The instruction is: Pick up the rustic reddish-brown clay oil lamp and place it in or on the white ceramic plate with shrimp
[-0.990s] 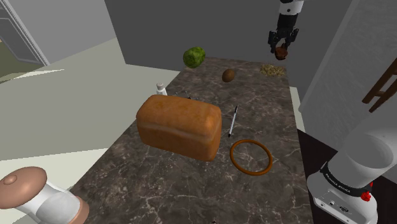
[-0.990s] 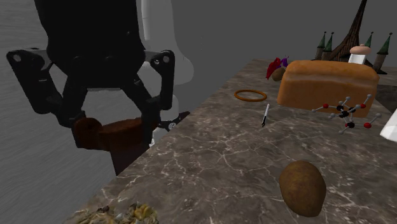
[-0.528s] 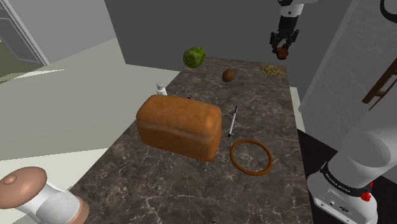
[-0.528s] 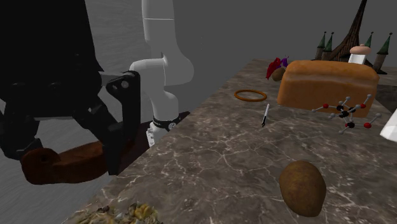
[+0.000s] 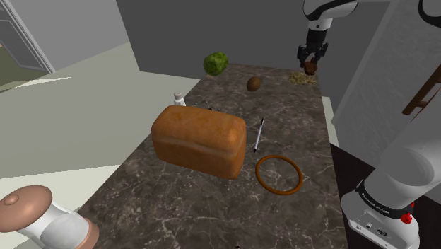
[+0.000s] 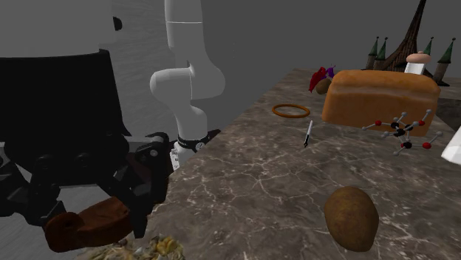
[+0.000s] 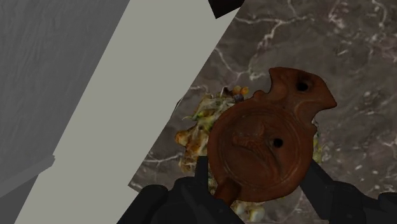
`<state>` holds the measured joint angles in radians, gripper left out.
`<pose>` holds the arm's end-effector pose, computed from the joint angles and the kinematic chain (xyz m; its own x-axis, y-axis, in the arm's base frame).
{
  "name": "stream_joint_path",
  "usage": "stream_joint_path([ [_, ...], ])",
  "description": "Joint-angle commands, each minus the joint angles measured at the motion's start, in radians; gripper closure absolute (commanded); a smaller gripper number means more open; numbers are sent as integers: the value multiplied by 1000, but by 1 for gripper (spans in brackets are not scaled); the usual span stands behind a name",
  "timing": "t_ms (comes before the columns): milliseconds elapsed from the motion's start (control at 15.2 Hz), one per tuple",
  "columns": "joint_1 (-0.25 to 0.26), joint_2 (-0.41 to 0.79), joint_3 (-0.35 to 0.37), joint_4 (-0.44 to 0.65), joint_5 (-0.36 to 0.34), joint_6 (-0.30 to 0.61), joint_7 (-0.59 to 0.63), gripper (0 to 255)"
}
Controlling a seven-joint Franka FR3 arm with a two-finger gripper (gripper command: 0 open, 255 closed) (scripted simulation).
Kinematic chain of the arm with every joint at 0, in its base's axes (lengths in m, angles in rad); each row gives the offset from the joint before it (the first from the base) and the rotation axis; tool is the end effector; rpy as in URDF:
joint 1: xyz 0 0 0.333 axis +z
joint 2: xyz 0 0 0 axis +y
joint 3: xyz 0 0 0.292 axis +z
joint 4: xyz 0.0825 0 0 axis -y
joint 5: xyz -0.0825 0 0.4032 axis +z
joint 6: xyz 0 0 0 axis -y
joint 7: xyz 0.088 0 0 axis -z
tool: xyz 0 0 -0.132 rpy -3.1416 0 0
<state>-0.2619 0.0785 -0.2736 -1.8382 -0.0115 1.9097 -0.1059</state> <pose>0.5161 -0.3046 0.4277 0.9110 -0.4124 -0.0076 -0.4120 -0.9106 0.0314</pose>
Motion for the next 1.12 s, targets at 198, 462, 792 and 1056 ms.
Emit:
stream_joint_path([
  [198, -1, 7, 0, -30, 2, 37, -1, 255],
  [462, -1, 7, 0, -30, 2, 37, -1, 255],
  [792, -1, 7, 0, -30, 2, 37, -1, 0],
  [1056, 1, -4, 0, 24, -1, -27, 1, 0],
])
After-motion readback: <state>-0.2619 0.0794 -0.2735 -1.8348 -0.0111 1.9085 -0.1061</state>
